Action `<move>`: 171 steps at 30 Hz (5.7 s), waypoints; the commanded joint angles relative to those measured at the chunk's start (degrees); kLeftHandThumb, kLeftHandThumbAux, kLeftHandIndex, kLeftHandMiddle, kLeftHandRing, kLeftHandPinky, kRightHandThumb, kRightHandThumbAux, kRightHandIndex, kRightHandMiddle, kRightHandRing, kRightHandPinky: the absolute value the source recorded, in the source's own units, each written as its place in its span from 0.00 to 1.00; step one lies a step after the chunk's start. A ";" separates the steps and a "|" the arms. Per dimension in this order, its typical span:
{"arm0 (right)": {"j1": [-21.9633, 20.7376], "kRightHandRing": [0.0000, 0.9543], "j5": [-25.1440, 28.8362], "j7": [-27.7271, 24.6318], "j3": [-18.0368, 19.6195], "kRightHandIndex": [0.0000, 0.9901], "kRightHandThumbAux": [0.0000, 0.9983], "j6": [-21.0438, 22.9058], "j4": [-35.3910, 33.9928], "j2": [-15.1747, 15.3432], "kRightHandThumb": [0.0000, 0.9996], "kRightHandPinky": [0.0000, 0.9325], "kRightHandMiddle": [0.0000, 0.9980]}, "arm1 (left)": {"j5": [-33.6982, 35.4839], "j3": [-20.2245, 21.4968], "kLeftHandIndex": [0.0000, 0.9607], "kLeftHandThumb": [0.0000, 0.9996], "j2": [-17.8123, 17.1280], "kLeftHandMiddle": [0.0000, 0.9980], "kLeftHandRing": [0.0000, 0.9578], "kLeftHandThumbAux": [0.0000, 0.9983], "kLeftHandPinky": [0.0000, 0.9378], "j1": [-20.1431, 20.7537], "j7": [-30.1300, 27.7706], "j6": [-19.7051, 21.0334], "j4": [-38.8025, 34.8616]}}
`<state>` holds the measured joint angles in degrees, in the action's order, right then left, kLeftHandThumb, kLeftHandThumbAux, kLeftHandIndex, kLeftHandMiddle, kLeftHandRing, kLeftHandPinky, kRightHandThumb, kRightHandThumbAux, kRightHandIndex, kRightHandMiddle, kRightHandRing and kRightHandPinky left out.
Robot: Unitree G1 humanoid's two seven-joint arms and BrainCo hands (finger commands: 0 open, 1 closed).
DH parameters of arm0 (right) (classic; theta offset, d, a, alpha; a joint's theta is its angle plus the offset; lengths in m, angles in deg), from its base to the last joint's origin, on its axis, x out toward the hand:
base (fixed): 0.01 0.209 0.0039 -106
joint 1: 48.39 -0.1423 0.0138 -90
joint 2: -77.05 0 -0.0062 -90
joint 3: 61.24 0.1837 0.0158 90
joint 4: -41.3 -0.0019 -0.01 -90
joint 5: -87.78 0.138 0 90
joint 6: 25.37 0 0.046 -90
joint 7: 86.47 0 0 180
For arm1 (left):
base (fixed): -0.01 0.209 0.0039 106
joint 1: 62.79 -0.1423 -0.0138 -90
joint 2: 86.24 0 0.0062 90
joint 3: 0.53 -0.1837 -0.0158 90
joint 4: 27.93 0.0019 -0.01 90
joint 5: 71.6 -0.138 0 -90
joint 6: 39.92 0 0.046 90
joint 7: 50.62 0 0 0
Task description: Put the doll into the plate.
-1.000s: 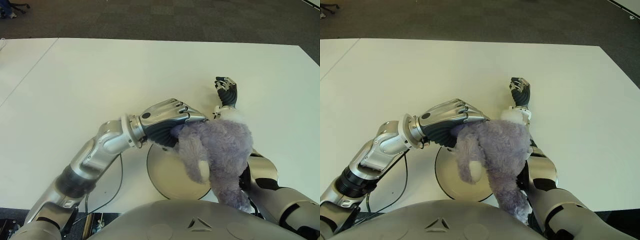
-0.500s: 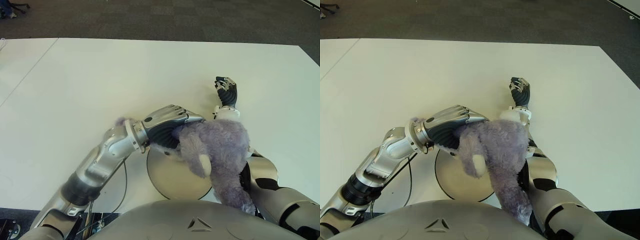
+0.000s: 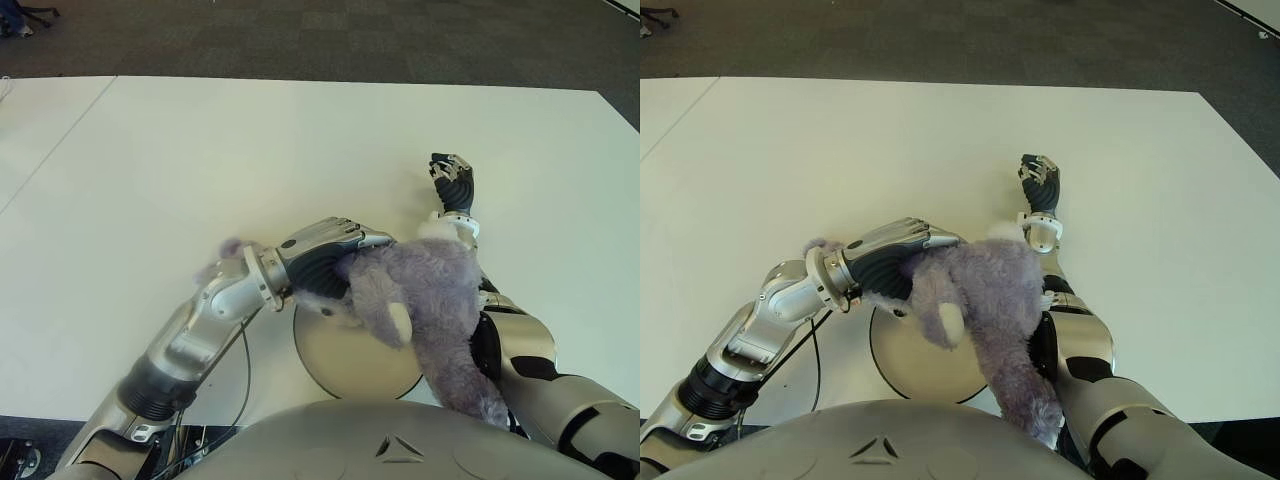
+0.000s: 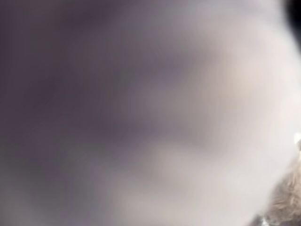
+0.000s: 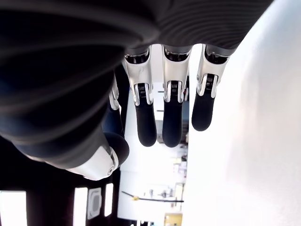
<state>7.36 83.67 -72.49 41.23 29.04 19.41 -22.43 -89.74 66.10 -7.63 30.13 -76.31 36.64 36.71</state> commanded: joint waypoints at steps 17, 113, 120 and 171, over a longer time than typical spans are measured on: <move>14.38 0.31 0.41 -0.78 0.71 0.40 0.74 5.19 9.24 -4.27 0.67 0.30 0.29 | 5.33 5.01 0.00 0.18 -5.86 0.00 0.00 0.28 0.00 -0.48 -5.58 -2.92 1.87; 14.52 0.30 -1.34 1.44 -2.56 0.40 0.75 6.58 9.22 -3.56 0.66 0.31 0.29 | 63.71 29.92 0.00 0.48 -28.61 0.00 0.00 0.38 0.00 23.60 -66.81 -6.09 25.27; 14.35 0.30 -1.36 1.41 -2.49 0.40 0.75 6.83 9.27 -3.65 0.66 0.31 0.29 | 64.54 28.37 0.00 0.48 -29.40 0.00 0.00 0.38 0.00 24.25 -66.81 -7.61 26.88; 14.63 0.30 -0.88 0.98 -1.80 0.40 0.75 6.66 9.18 -3.18 0.66 0.29 0.29 | 47.46 42.93 0.01 0.00 17.10 0.02 0.00 0.82 0.04 32.67 8.29 -20.50 100.70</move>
<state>6.98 82.62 -70.42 38.98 30.15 19.13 -22.29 -39.40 106.93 5.94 65.45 -73.46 21.36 135.45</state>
